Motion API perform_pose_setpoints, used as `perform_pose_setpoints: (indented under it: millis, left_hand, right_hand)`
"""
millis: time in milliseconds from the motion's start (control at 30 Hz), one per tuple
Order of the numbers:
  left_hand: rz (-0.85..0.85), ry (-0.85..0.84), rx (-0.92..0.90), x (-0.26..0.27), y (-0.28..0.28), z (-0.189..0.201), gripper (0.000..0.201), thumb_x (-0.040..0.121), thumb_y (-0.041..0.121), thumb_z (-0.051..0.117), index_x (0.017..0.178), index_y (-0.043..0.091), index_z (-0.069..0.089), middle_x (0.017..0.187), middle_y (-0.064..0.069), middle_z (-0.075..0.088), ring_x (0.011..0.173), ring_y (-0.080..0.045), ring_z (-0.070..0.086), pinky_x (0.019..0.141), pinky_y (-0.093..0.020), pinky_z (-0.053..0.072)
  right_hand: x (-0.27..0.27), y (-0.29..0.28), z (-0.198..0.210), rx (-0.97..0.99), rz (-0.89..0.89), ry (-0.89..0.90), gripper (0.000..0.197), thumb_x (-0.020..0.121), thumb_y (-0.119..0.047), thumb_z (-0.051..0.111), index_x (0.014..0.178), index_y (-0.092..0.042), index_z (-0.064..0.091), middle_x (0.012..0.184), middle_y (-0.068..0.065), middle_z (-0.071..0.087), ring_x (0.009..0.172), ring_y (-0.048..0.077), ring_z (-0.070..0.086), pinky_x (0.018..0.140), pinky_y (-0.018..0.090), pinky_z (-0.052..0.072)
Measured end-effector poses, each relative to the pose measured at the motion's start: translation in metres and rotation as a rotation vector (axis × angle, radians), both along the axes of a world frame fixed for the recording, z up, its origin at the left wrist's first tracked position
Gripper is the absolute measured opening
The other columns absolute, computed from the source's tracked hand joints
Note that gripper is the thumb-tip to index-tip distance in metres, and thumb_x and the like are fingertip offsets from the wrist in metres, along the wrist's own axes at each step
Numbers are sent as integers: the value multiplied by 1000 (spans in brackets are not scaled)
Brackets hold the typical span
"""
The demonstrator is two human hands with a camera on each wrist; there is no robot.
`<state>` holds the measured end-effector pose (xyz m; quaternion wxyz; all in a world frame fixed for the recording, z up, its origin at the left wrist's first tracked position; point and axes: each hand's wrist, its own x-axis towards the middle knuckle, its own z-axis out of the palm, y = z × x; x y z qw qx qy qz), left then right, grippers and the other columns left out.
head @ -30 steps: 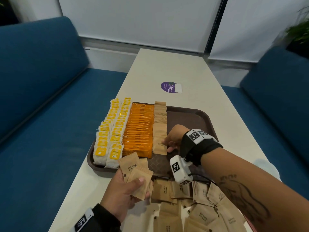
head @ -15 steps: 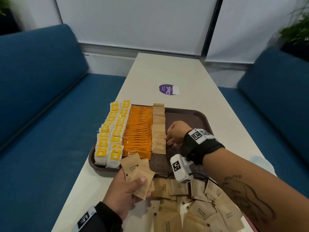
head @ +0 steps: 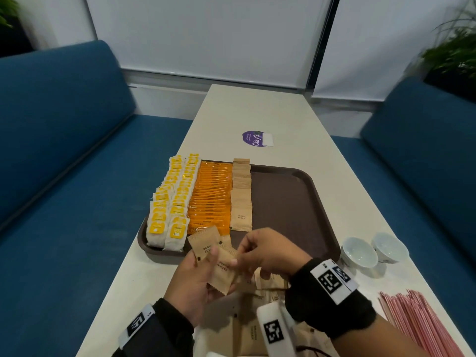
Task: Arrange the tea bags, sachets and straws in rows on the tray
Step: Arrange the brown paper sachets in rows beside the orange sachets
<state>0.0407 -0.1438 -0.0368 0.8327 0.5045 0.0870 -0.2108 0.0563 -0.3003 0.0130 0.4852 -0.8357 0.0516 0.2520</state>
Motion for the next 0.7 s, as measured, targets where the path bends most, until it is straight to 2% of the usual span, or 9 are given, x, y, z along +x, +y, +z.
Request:
perform_pose_setpoints:
  millis: [133, 267, 333, 400, 433, 500, 567, 633, 700]
  left_hand:
    - [-2, 52, 18, -3, 3, 0, 15, 96, 21, 44, 104, 21, 58, 91, -12, 69, 75, -28, 67, 50, -36, 57]
    - [-14, 31, 72, -5, 4, -4, 22, 90, 4, 53, 105, 20, 56, 93, -11, 69, 72, -25, 69, 49, -33, 57]
    - [-14, 26, 84, -5, 4, -5, 28, 87, 0, 56, 106, 21, 56, 100, -12, 68, 76, -27, 69, 48, -31, 57]
    - [-2, 4, 120, -4, 4, -6, 32, 84, -1, 59, 107, 21, 56, 102, -11, 68, 77, -27, 68, 46, -29, 55]
    - [5, -13, 144, -3, 5, -7, 33, 83, -1, 61, 106, 22, 56, 101, -11, 68, 77, -26, 68, 45, -28, 53]
    - [11, -49, 204, -1, 6, -9, 34, 81, -1, 64, 105, 23, 56, 100, -10, 68, 79, -26, 68, 44, -27, 51]
    - [10, -88, 281, 1, 9, -10, 36, 79, 4, 68, 107, 23, 55, 100, -8, 68, 83, -27, 68, 46, -27, 50]
    - [4, -126, 343, 3, 11, -12, 40, 77, 5, 71, 108, 24, 54, 99, -7, 69, 83, -26, 68, 47, -29, 48]
    - [-9, -170, 401, 4, 11, -11, 40, 76, 3, 71, 106, 25, 55, 95, -7, 69, 79, -25, 68, 46, -28, 47]
  right_hand:
    - [-8, -7, -4, 110, -119, -14, 15, 82, -16, 72, 77, -14, 58, 74, 3, 69, 58, 9, 61, 42, 19, 36]
    - [-11, -10, -5, 173, -200, -43, 13, 85, -16, 68, 78, -14, 57, 79, 7, 70, 58, 10, 61, 43, 19, 37]
    - [-13, -9, -4, 206, -215, -52, 12, 84, -13, 69, 86, -13, 57, 77, 5, 68, 56, 8, 58, 44, 18, 37]
    - [-15, -6, -3, 209, -186, -56, 24, 79, -7, 72, 96, -12, 56, 73, 2, 66, 53, 4, 58, 43, 17, 39]
    - [-16, -4, -3, 180, -153, -66, 31, 77, -4, 74, 101, -13, 56, 73, 1, 65, 54, 2, 59, 45, 16, 43]
    - [-16, -2, -6, 71, -64, -104, 45, 74, -2, 76, 108, -20, 53, 83, 1, 68, 72, 5, 66, 64, 22, 56]
    - [-16, -1, -8, -24, 17, -126, 55, 72, -2, 77, 109, -32, 49, 98, 1, 68, 91, 13, 67, 79, 29, 58]
    - [-17, -1, -8, -83, 74, -160, 57, 72, -4, 77, 105, -39, 47, 103, -5, 65, 96, 12, 64, 79, 26, 57]
    - [-19, 0, -7, -160, 96, -240, 43, 73, -13, 77, 95, -40, 51, 98, -10, 62, 91, 8, 61, 76, 25, 55]
